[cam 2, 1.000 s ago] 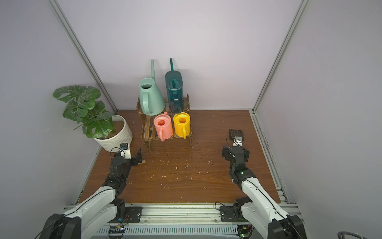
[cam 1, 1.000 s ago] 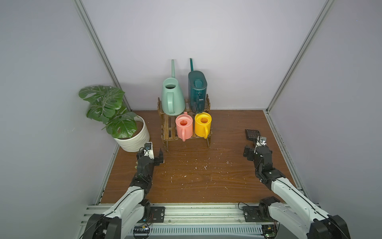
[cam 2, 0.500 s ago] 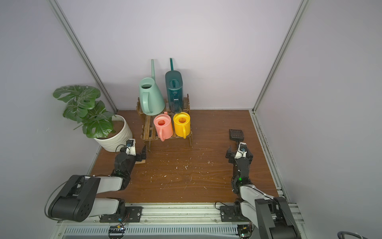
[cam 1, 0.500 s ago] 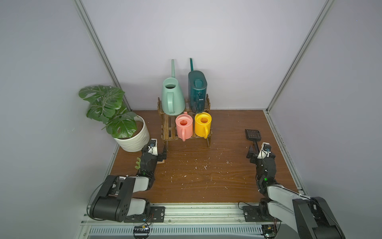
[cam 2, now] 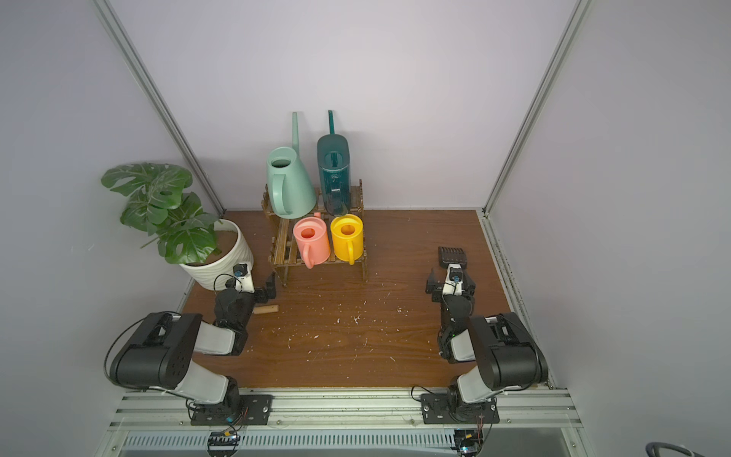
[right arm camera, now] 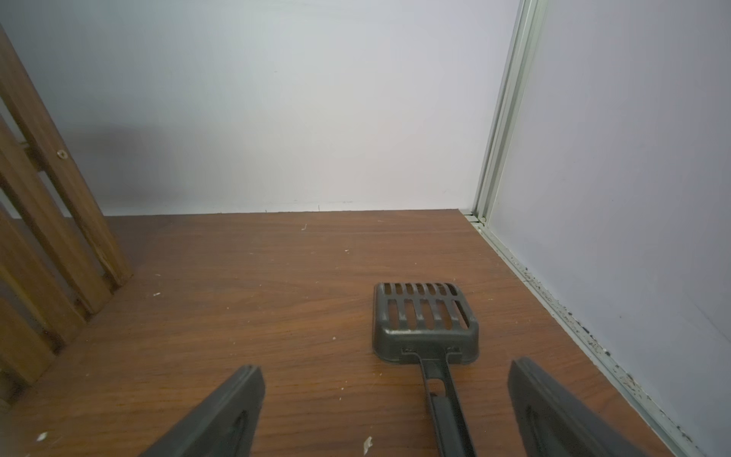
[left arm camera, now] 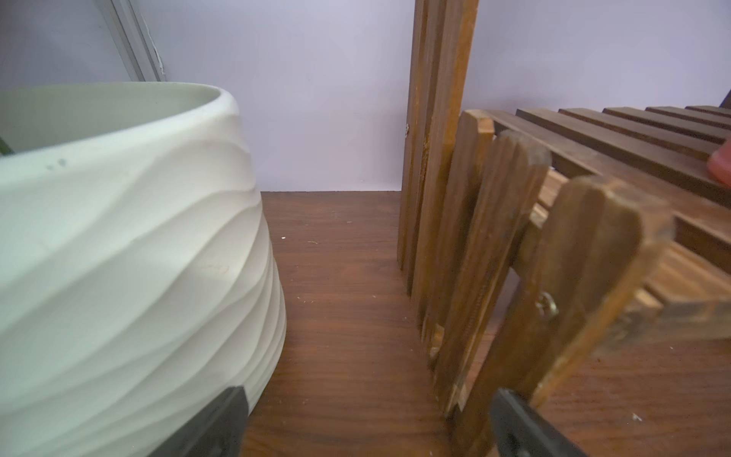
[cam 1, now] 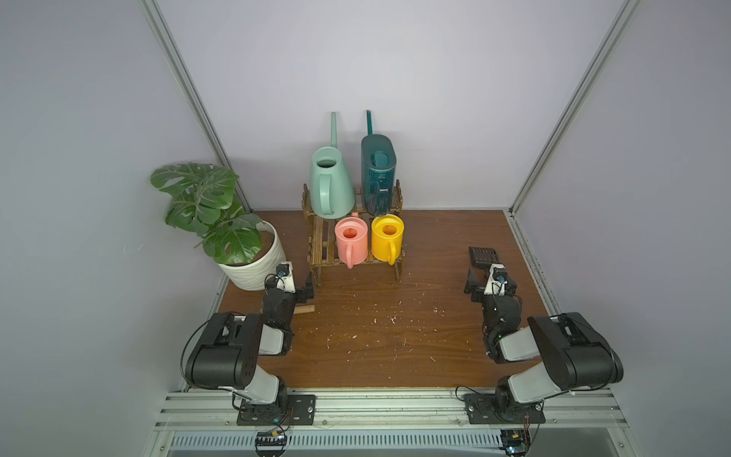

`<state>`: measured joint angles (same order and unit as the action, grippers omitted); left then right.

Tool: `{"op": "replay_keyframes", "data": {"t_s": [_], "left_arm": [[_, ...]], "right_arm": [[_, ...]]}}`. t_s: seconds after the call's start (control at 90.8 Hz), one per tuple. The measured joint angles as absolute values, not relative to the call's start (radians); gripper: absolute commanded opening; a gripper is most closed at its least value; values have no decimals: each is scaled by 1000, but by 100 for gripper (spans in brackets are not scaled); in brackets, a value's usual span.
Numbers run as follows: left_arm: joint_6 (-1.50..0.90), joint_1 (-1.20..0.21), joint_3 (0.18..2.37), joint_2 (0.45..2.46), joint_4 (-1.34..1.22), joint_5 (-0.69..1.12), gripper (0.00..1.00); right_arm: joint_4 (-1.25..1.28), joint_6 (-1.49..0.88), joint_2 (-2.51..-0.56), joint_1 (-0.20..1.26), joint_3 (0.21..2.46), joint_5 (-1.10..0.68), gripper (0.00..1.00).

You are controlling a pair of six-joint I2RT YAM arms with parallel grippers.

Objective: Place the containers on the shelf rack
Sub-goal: Reset both arms

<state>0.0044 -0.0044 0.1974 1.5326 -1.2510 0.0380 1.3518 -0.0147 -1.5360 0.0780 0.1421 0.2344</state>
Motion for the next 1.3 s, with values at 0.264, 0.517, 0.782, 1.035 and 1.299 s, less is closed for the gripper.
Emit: {"op": "replay_keyframes", "data": {"t_s": [0.264, 0.517, 0.782, 1.035, 1.299], "left_arm": [[0, -4, 197, 1533, -1251, 38, 98], [-1, -4, 197, 1533, -1251, 37, 98], [0, -4, 171, 1527, -1292, 40, 98], [-6, -3, 7, 1543, -1525, 30, 98], [-21, -3, 220, 1531, -1349, -7, 98]], "right_arm": [[1339, -14, -1536, 78, 201, 228, 99], [1339, -14, -1536, 78, 201, 228, 99], [1367, -14, -1534, 78, 178, 227, 99], [1549, -6, -1557, 77, 11, 221, 99], [1406, -7, -1536, 76, 211, 223, 99]]}}
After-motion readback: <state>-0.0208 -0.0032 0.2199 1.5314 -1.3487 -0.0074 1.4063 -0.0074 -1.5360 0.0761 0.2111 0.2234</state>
